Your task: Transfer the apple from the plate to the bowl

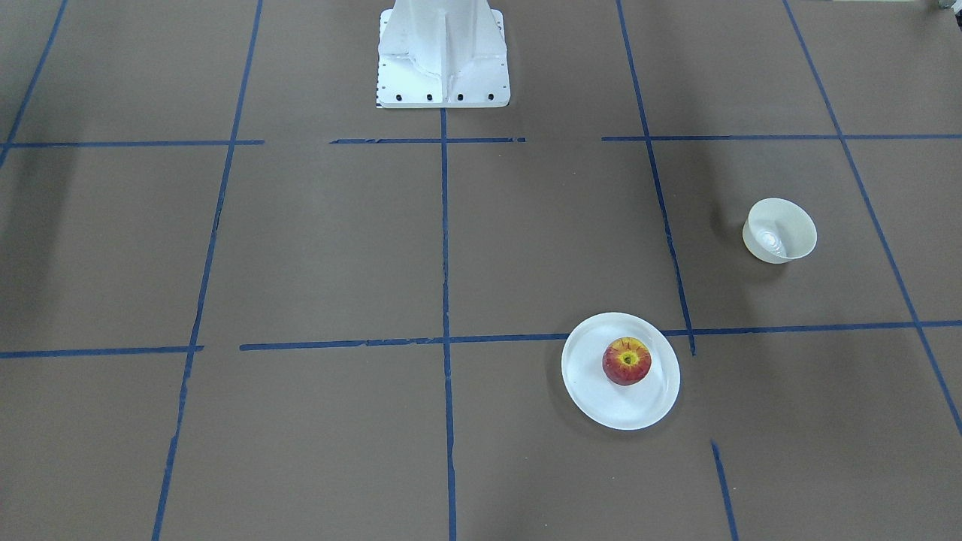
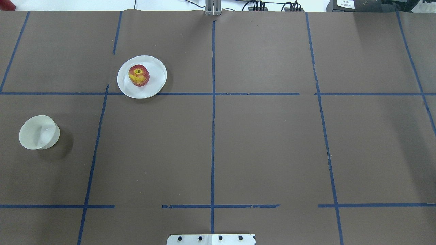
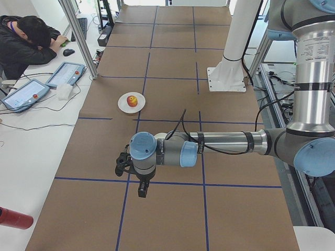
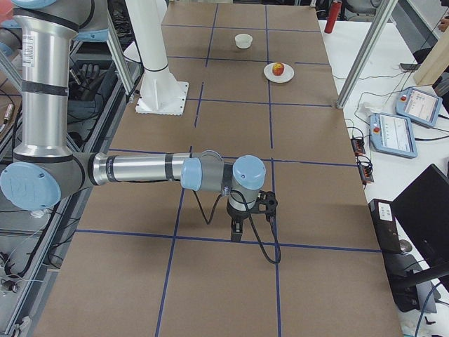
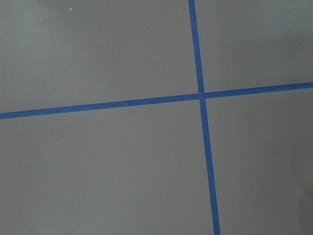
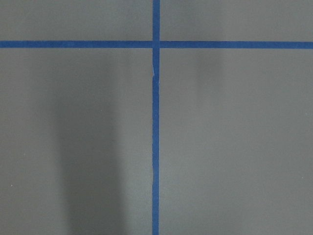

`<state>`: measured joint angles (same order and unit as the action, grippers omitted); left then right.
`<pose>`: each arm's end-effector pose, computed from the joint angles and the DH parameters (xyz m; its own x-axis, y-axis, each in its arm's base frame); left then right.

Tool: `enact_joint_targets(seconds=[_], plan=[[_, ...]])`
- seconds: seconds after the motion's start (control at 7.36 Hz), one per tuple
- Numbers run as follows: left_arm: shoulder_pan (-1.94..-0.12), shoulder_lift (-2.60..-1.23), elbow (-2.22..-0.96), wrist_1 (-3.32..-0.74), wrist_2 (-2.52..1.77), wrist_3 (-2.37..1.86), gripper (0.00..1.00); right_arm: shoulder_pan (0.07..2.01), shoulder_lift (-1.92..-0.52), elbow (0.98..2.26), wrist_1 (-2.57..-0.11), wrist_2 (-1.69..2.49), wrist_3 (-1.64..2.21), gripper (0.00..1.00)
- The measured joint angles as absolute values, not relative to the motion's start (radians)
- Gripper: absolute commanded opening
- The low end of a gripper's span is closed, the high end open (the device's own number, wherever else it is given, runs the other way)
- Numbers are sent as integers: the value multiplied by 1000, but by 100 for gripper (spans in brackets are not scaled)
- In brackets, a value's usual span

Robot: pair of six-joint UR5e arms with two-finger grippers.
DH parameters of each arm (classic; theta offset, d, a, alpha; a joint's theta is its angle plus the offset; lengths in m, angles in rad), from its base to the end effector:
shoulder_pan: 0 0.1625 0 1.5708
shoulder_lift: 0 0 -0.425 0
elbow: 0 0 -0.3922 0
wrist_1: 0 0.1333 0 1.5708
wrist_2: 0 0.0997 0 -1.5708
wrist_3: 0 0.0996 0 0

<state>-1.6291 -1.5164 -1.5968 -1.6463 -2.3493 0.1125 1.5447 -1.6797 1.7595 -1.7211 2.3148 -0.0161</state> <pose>-0.0907 -0.4674 0.6641 0.7147 0.1035 -0.6917 -0.0222 0.9918 0.1255 0.0544 -0.4406 0.6338 0.7362 0.0124 0.6766 0.0379 0.9975 -0.0596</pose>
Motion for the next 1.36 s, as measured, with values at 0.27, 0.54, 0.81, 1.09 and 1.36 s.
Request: enact_joint_targets(seconds=[0.27, 0.54, 0.81, 1.09, 1.36], plan=[[-1630, -1523, -1616, -1646, -2350, 111, 100, 1545, -1680, 1759, -1721, 2315, -16, 100], [-1623, -1548, -1669, -1649, -2350, 84, 100, 1545, -1680, 1759, -1721, 2315, -17, 100], [-1542, -1619, -1727, -1649, -2350, -71, 100, 1545, -1680, 1759, -1721, 2315, -17, 100], [-1391, -1731, -1759, -1647, -2348, -294, 100, 1545, -1680, 1759, -1721, 2315, -16, 100], [-1200, -1872, -1735, -1646, -2303, -564, 100, 1545, -1680, 1759, -1721, 2315, -17, 100]])
